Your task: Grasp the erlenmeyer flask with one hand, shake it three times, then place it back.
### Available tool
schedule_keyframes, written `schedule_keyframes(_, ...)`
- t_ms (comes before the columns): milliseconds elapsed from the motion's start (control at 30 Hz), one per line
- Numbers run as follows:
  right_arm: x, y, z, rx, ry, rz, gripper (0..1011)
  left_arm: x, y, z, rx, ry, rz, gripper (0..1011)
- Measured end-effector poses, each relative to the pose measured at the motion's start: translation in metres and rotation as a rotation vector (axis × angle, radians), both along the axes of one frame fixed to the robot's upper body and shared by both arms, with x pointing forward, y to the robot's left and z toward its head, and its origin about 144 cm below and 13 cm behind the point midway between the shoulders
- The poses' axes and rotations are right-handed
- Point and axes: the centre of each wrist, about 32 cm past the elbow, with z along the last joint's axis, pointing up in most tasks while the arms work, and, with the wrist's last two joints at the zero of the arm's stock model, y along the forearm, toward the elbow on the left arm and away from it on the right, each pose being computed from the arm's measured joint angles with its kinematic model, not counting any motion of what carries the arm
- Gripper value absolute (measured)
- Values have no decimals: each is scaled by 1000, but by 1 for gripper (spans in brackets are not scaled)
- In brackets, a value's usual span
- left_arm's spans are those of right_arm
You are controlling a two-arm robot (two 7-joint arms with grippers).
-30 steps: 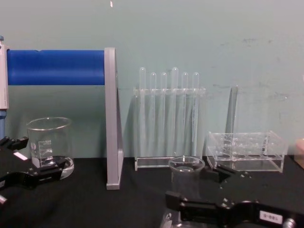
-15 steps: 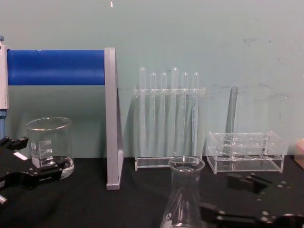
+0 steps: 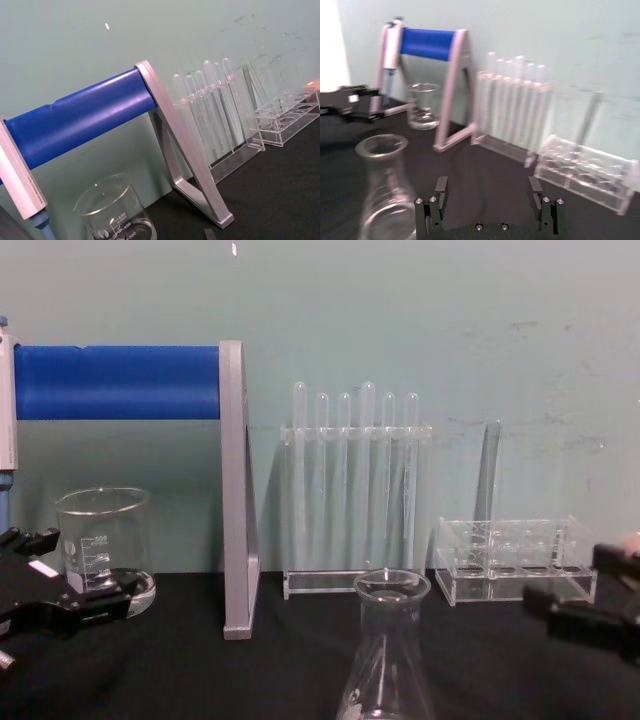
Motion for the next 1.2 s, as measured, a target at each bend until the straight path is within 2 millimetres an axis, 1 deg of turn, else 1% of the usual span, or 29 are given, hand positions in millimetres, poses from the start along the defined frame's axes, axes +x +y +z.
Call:
schedule_keyframes(67,3,1,0,3,-8,-27,1002,0,0,0,0,0,0,1001)
schedule_keyframes(100,8,2,1,4,-18,-57,1003,0,0,0,0,0,0,1001)
schedule_keyframes(133,8,2,1,4,-18,-57,1003,0,0,0,0,0,0,1001)
schedule_keyframes(333,24,8,-3,4,-4,-129,1002,0,0,0,0,0,0,1001)
schedule_keyframes(600,42,14,-17,-7,39,-201,1002,0,0,0,0,0,0,1001)
schedule_keyframes(800,46,17,-23,-28,81,-214,1002,0,0,0,0,0,0,1001)
schedule_keyframes(1200,44,18,-25,-29,110,-217,1002,0,0,0,0,0,0,1001)
